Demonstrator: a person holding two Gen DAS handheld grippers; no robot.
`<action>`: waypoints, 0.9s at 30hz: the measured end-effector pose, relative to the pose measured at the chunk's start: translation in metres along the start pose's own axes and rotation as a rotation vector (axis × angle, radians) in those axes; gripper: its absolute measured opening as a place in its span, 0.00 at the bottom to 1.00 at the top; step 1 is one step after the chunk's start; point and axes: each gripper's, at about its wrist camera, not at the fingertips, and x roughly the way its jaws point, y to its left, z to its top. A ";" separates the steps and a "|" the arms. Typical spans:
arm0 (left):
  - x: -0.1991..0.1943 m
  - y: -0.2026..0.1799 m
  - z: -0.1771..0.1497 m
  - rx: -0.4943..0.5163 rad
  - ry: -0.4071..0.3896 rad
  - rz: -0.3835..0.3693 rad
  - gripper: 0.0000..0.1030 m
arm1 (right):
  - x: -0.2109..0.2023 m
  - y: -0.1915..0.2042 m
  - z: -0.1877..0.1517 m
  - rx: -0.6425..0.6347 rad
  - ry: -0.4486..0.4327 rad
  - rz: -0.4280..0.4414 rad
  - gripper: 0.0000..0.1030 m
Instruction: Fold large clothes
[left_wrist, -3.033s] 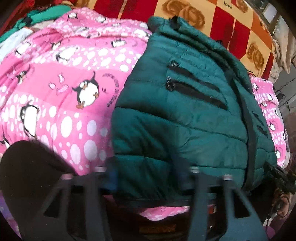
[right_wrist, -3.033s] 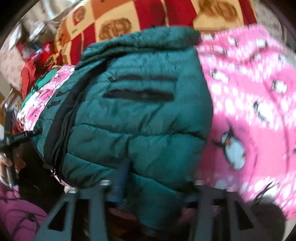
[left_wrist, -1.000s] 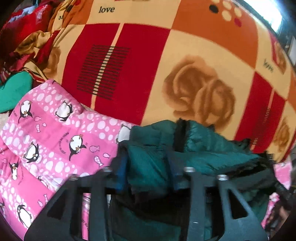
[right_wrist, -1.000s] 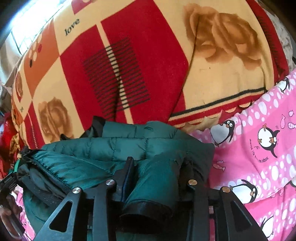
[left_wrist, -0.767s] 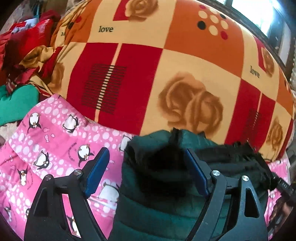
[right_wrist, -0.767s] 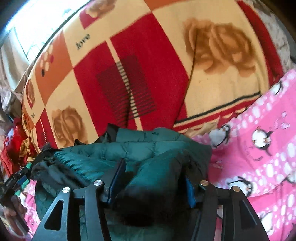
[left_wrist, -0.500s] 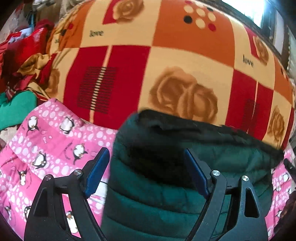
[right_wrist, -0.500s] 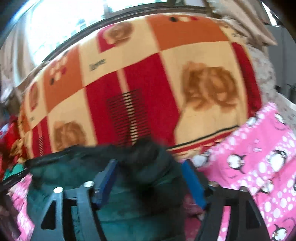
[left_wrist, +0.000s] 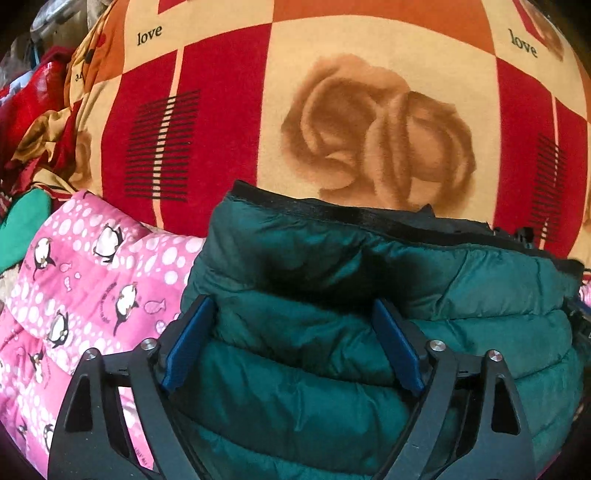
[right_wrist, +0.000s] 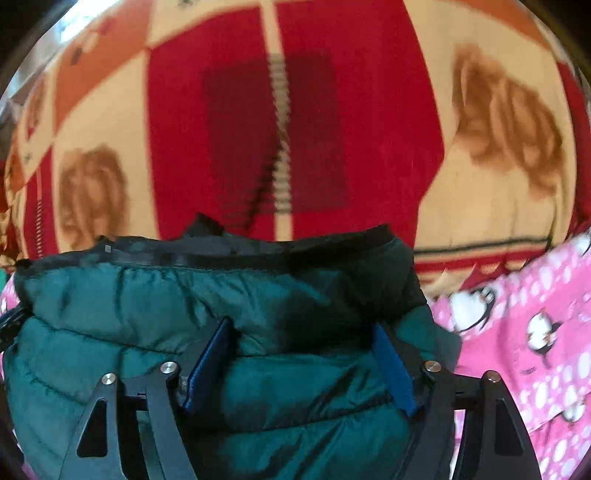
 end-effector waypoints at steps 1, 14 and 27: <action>0.003 -0.001 0.001 -0.003 0.000 0.003 0.88 | 0.004 -0.001 0.001 0.011 0.002 0.000 0.76; 0.011 -0.003 -0.001 -0.004 -0.021 0.007 0.89 | -0.059 0.016 -0.034 -0.074 -0.091 0.014 0.77; -0.003 -0.008 -0.004 0.016 -0.020 0.025 0.90 | -0.062 -0.002 -0.067 -0.042 -0.039 0.006 0.80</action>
